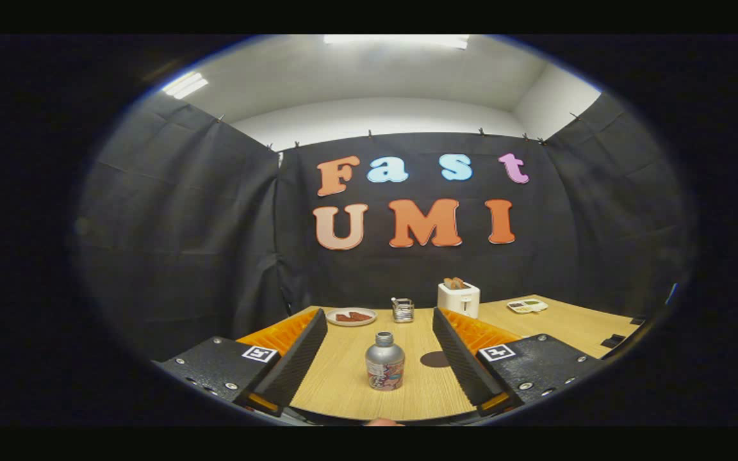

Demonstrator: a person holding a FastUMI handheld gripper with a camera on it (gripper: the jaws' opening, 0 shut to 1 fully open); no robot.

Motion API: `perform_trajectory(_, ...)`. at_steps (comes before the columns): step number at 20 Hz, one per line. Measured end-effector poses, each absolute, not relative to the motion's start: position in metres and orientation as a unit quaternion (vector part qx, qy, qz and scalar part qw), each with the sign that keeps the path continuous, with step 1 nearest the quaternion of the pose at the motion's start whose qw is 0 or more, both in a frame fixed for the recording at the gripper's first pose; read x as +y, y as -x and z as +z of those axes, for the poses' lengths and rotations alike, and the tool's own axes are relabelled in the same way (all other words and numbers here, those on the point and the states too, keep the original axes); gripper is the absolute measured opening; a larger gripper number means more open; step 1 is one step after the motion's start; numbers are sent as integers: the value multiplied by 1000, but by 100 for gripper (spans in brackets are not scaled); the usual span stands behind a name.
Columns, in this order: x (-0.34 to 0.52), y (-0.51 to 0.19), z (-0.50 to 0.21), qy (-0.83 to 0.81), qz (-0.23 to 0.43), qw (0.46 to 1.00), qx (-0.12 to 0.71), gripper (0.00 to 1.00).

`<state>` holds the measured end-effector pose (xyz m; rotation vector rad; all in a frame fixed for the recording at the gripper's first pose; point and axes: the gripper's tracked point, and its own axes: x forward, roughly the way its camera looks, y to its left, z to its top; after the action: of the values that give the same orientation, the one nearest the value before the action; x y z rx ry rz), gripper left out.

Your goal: Take the bottle from table, then pour the juice into the cup, finally place the bottle on the coaster

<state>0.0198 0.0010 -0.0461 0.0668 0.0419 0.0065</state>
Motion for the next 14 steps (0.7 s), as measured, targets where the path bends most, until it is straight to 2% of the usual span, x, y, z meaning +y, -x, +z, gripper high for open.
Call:
perform_trajectory(6, 1, -45, -106, -72, -13, 996, 46, 98)
perform_trajectory(14, 11, -66, -200, -70, -16, 989, 130, 98)
